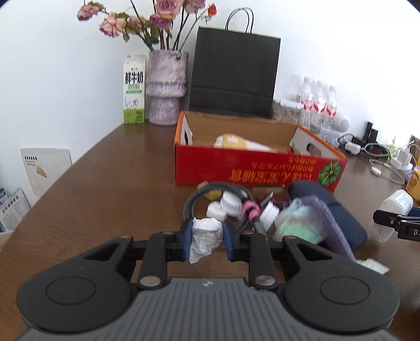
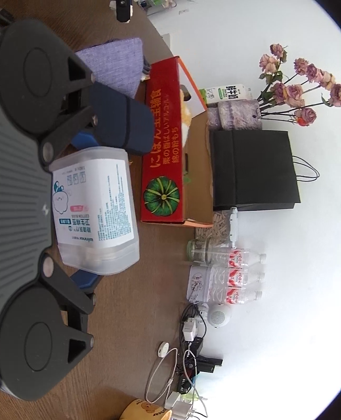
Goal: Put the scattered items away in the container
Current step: 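Carry the container and tissue into the box and open both grippers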
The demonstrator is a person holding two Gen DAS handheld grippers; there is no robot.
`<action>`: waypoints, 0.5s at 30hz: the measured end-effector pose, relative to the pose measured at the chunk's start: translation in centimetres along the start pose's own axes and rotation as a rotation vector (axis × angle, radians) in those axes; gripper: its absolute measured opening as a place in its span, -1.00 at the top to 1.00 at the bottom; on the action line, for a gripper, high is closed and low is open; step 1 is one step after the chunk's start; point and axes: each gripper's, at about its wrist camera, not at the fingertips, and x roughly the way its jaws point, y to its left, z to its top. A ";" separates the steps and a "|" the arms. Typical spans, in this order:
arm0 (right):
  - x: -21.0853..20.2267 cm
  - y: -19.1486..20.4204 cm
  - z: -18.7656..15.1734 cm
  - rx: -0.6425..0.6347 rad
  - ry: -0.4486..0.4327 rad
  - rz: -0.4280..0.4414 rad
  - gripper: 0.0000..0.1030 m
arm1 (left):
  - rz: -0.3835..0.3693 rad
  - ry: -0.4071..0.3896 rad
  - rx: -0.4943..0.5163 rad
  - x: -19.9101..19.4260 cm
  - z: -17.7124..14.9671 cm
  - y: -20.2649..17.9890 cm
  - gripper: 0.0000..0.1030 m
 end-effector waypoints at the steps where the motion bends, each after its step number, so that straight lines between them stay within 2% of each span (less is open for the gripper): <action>1: -0.2 0.0 0.5 -0.001 -0.017 0.000 -0.68 | 0.001 -0.016 0.002 -0.1 0.6 -0.1 0.51; 8: -0.1 0.5 5.4 -0.008 -0.118 0.016 -0.68 | -0.007 -0.115 0.014 0.6 4.9 -1.2 0.51; 15: 2.4 2.1 10.4 0.001 -0.186 0.048 -0.68 | -0.041 -0.203 0.009 2.8 9.8 -2.5 0.51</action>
